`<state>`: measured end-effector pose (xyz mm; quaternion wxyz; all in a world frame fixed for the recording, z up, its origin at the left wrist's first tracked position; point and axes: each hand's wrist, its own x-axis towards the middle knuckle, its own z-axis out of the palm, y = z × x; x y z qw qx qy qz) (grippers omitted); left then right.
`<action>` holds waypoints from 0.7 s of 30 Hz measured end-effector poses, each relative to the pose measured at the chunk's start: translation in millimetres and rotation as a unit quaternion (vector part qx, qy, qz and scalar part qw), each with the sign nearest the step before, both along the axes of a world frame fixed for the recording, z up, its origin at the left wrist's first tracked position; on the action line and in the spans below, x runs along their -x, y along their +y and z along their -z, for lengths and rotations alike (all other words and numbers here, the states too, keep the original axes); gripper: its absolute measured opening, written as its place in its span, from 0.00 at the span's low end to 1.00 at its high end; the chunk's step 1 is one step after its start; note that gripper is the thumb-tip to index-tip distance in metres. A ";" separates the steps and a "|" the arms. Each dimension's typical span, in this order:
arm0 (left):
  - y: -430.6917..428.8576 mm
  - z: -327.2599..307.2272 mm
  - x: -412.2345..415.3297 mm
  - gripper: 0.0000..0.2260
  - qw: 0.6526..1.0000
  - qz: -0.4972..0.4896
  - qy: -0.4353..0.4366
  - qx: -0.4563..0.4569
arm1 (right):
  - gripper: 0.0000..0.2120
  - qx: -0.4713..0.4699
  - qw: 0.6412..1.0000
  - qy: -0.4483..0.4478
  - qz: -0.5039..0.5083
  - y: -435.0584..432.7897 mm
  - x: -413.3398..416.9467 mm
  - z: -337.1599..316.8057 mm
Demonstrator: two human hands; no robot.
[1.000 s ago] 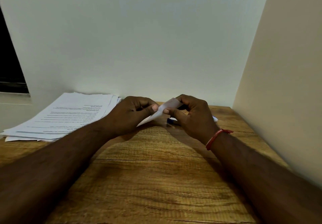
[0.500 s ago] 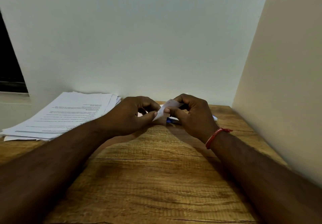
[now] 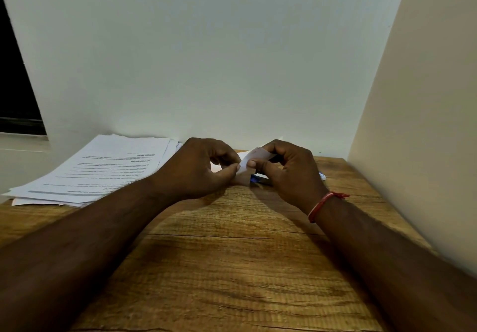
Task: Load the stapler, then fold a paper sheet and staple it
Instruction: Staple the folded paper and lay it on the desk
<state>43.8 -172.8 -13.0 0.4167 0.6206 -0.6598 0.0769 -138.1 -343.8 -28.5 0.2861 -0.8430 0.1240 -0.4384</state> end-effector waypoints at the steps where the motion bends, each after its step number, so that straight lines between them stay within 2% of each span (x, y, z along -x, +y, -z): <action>1: 0.1 -0.3 0.3 0.04 1.000 -0.001 0.001 0.000 | 0.06 -0.001 1.000 -0.001 0.000 0.0 -0.1 0.1; 12: 3.3 -2.6 -3.0 0.03 0.999 -0.004 0.003 -0.041 | 0.05 -0.008 1.000 -0.006 -0.008 0.8 -2.0 1.6; 21: 1.3 -2.0 -1.2 0.03 1.000 -0.014 -0.005 -0.003 | 0.05 -0.009 1.000 -0.006 -0.009 0.9 -1.9 1.5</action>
